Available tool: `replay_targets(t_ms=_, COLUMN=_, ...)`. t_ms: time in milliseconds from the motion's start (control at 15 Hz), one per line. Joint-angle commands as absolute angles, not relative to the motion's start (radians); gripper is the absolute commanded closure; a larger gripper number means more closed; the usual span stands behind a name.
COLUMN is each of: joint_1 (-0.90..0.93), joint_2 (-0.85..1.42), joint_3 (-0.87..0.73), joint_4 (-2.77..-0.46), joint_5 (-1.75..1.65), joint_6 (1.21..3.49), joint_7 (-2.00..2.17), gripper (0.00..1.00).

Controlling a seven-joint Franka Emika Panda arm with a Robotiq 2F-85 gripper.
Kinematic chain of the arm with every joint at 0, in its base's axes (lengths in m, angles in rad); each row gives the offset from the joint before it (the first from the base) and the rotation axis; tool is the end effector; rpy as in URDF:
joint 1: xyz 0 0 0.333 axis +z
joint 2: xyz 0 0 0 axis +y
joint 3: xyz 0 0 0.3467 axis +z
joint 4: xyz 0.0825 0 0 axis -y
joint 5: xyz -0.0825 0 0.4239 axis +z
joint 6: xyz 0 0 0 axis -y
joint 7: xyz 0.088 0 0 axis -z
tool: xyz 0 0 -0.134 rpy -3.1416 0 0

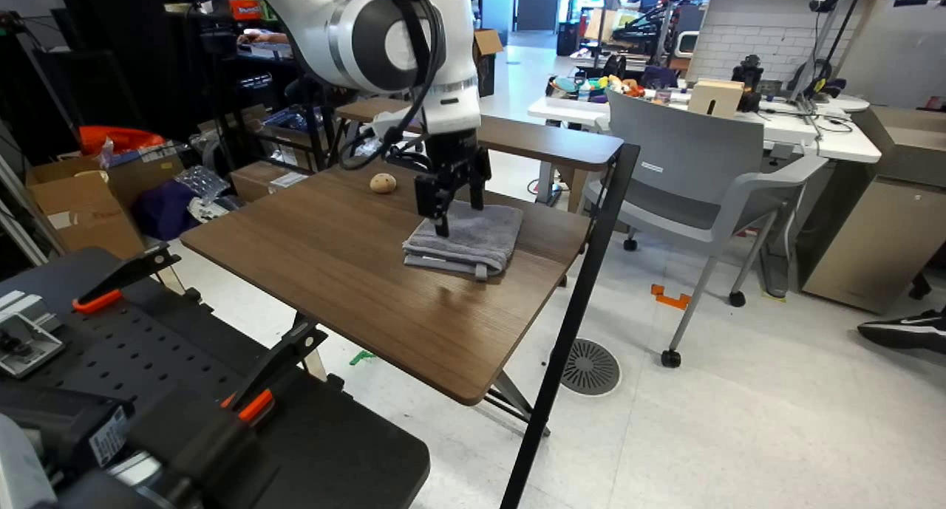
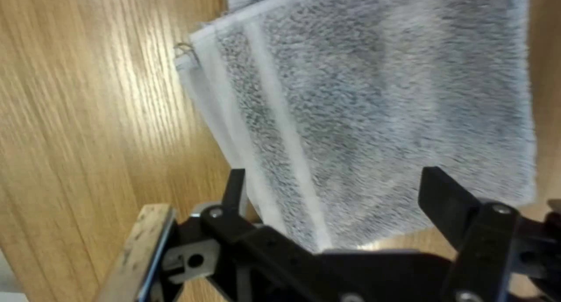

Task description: Wipe the table using the grey towel

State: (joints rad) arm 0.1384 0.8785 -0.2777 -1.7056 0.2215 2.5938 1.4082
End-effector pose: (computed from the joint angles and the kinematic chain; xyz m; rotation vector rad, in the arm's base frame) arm 0.7054 -0.0892 0.0616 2.1197 -2.2563 0.1500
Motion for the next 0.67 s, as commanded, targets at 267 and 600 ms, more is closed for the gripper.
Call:
replay_targets(t_ms=267, joint_1=0.005, joint_2=0.957, joint_3=-0.087, joint_4=-1.696, joint_5=0.250, joint_6=2.596, joint_7=1.287, gripper=0.00)
replay_targets(t_ms=600, joint_1=0.071, joint_2=0.840, joint_3=-0.049, joint_4=-1.909, joint_5=0.222, joint_6=2.600, joint_7=1.121, gripper=0.00)
